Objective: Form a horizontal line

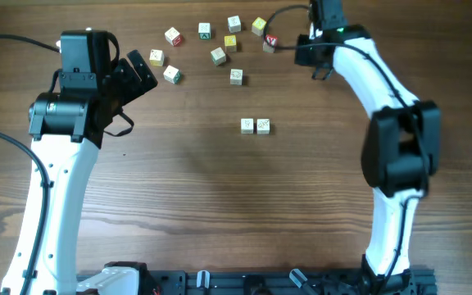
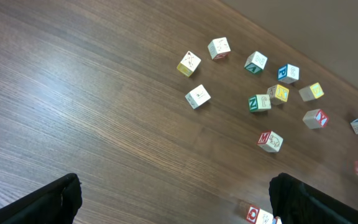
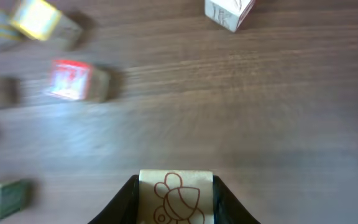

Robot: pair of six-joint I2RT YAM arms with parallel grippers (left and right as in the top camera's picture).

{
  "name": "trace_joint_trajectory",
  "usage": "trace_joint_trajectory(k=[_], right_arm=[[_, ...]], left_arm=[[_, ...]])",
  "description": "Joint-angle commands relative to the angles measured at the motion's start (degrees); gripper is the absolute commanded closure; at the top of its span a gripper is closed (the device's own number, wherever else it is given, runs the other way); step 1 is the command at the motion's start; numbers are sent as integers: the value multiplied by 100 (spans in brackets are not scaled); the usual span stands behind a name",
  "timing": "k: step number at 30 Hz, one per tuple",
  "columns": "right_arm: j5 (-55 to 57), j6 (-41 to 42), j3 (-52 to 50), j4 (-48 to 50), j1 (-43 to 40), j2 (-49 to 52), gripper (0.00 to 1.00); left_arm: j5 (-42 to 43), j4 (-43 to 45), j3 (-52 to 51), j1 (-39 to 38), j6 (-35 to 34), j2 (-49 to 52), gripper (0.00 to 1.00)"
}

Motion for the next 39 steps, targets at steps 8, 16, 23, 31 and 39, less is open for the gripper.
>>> trace_joint_trajectory(k=[8,16,23,31,39], right_arm=[[-990,326,35,-940,0,-1460,85],[-992,267,33,-1740,192,-1746,85],[-391,138,-422,-2081,566,-1742,85],[-219,535,-2022,-1093,664,-1742,85],[-688,710,-3661,682,804,-1742,85]], left_arm=[[48,-7,13,31,-52,-81,0],[48,-7,13,31,-52,-81,0],[48,-7,13,31,-52,-81,0],[48,-7,13,31,-52,-81,0],[48,-7,13,31,-52,-81,0]])
